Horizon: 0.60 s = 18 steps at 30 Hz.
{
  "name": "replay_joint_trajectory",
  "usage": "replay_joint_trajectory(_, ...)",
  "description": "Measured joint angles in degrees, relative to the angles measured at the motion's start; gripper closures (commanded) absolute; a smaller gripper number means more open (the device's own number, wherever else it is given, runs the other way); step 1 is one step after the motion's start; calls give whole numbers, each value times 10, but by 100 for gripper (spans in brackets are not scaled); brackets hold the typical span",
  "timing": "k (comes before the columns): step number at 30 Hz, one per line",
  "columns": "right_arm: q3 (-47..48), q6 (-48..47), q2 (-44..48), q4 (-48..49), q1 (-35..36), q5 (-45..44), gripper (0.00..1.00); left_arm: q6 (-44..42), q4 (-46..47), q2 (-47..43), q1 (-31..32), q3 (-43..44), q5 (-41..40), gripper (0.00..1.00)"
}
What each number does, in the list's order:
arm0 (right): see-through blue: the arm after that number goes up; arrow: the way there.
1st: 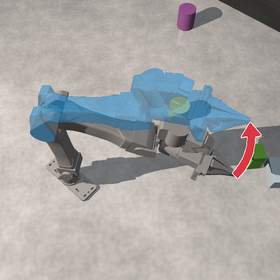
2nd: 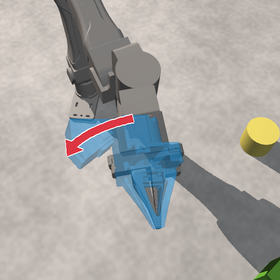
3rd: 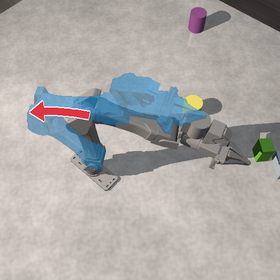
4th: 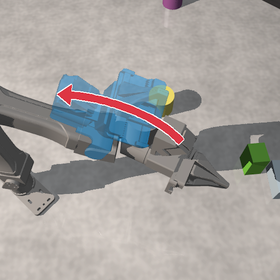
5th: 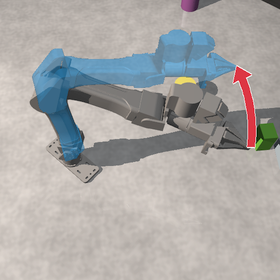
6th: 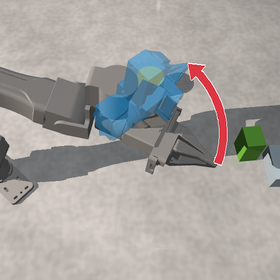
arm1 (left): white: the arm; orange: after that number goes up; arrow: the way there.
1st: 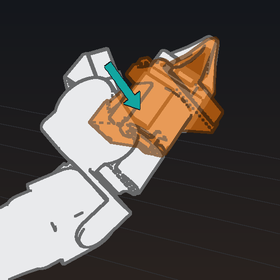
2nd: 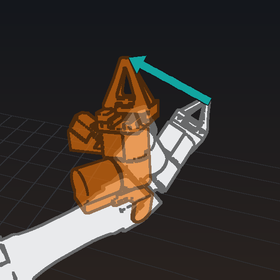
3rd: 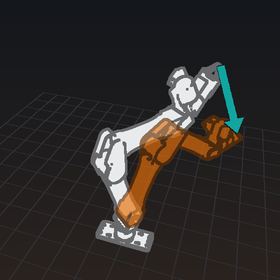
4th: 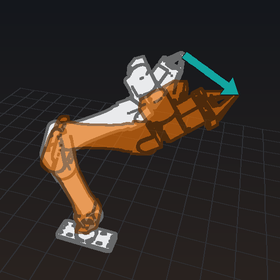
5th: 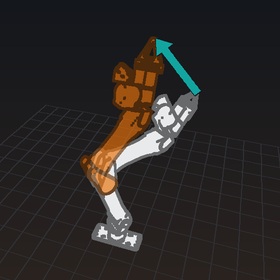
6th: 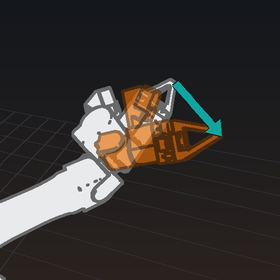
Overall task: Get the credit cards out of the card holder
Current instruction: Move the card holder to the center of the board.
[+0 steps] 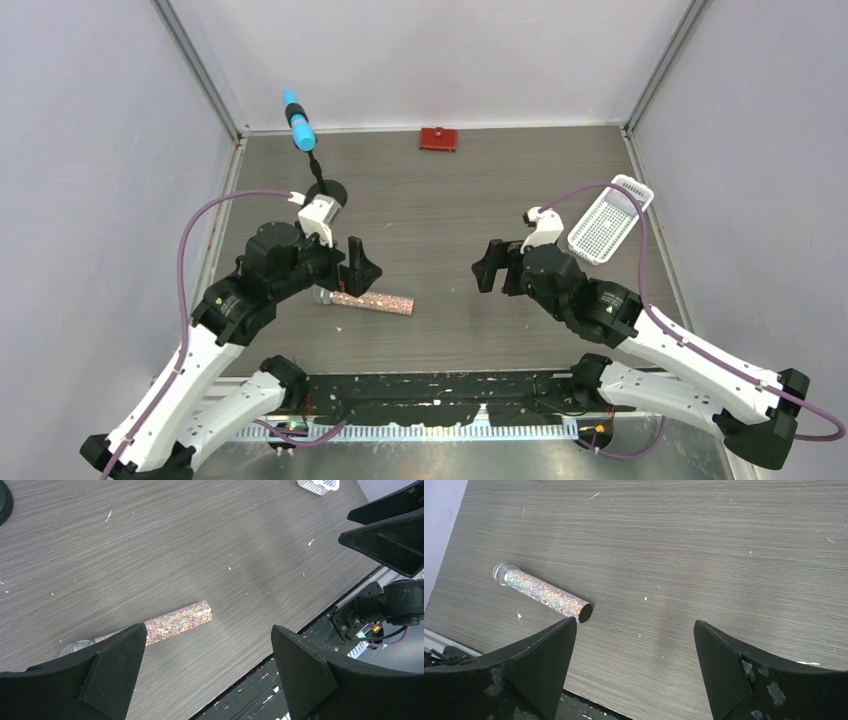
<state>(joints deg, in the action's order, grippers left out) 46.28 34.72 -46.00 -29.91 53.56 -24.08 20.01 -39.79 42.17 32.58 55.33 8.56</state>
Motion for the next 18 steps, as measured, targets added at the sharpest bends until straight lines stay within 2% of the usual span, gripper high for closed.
replay_joint_trajectory(9,0,12,-3,21,0,-13,4,-4,-8,-38,0,-14,-38,0)
replay_joint_trajectory(12,1,10,-16,41,0,-42,4,1,-13,-57,0,-23,-63,0)
replay_joint_trajectory(18,6,-69,-76,123,-11,-115,4,3,-14,-118,0,-66,-97,0)
